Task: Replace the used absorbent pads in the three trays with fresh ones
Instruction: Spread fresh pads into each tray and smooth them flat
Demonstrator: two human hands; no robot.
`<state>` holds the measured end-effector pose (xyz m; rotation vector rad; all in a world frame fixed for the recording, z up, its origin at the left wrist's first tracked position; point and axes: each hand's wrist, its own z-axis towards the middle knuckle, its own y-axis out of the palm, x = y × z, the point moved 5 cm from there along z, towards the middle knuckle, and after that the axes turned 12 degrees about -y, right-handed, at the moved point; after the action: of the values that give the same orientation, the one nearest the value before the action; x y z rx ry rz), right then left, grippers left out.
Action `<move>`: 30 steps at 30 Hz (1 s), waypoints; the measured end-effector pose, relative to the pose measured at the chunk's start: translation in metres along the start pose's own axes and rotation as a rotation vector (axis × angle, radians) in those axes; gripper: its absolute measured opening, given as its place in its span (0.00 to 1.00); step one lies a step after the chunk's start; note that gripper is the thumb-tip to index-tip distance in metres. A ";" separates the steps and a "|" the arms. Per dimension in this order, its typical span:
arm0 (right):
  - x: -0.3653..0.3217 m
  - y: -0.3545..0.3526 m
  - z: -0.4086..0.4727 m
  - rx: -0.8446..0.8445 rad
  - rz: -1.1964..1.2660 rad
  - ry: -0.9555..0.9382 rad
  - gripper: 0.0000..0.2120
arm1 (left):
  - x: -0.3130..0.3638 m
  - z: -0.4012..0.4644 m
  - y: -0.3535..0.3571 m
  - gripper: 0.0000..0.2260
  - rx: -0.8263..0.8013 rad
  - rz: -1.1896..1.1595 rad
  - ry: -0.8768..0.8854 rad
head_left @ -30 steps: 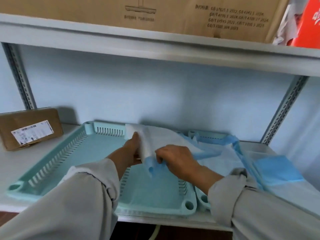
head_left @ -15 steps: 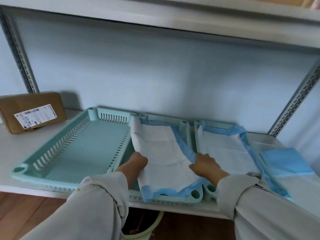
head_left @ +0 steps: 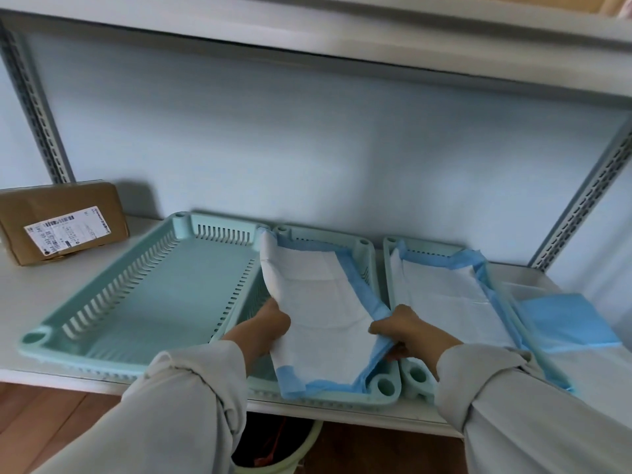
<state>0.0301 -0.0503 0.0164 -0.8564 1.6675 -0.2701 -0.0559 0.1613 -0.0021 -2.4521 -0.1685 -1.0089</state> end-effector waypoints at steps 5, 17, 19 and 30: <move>-0.001 0.011 0.002 -0.068 -0.001 0.103 0.10 | 0.002 -0.002 -0.004 0.26 -0.010 0.039 0.037; -0.093 -0.037 -0.022 0.657 -0.189 -0.677 0.15 | 0.090 -0.031 -0.030 0.36 0.131 0.028 0.584; -0.095 -0.040 -0.029 0.674 -0.118 -0.719 0.20 | 0.101 -0.036 -0.037 0.36 0.132 -0.061 0.686; -0.009 0.029 -0.009 0.125 -0.205 -0.264 0.41 | 0.000 0.023 -0.017 0.20 0.116 0.328 0.152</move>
<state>0.0113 -0.0261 0.0079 -0.9278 1.3068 -0.3812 -0.0460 0.1870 -0.0101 -2.1948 0.2127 -1.0012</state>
